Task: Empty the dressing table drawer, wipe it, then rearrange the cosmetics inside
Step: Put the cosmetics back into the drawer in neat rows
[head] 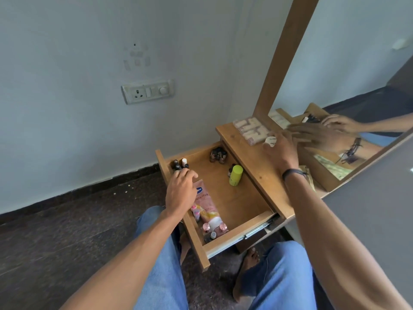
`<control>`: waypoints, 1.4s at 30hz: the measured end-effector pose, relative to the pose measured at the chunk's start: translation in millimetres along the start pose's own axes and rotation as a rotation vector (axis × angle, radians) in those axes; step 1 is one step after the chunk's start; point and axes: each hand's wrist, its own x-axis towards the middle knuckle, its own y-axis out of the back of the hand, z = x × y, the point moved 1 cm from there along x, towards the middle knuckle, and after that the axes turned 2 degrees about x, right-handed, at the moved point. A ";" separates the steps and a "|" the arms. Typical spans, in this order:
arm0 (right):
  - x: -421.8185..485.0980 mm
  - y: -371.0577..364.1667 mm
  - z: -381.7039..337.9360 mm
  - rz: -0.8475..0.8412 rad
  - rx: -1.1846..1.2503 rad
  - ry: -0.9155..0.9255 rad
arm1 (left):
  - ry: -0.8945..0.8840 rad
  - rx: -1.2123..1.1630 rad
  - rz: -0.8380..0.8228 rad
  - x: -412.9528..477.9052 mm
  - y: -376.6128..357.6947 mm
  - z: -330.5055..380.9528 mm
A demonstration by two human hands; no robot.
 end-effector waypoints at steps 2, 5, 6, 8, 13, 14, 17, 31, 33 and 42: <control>8.3 -6.7 3.9 -0.095 -0.082 -0.015 | 0.052 -0.117 0.080 -2.0 3.0 1.1; 10.2 -14.3 4.6 -0.045 -0.083 -0.019 | 0.126 -0.278 0.171 -3.9 7.5 2.7; 10.6 -15.5 4.1 -0.018 -0.067 -0.027 | 0.143 -0.314 0.198 -3.9 8.2 2.5; 10.4 -15.7 2.9 -0.006 -0.051 -0.059 | 0.174 -0.359 0.239 -3.7 8.1 1.6; -5.3 -14.6 -7.7 0.006 0.044 -0.094 | 0.177 -0.327 0.215 -2.5 4.8 0.7; -11.5 -15.1 -13.0 0.036 0.062 -0.084 | 0.168 -0.299 0.191 -1.9 3.9 0.4; -34.1 -21.7 -37.3 0.097 0.114 0.018 | 0.126 -0.195 0.112 0.0 0.9 -0.9; -64.9 -131.7 -89.9 -0.258 -0.160 0.344 | 0.006 0.223 -0.048 0.5 -5.7 0.5; -60.1 -143.1 -90.0 -0.294 -0.228 0.321 | 0.017 0.232 -0.062 0.7 -4.7 1.5; -50.8 -165.7 -83.3 -0.303 -0.332 0.287 | 0.044 0.254 -0.100 1.9 -4.5 0.8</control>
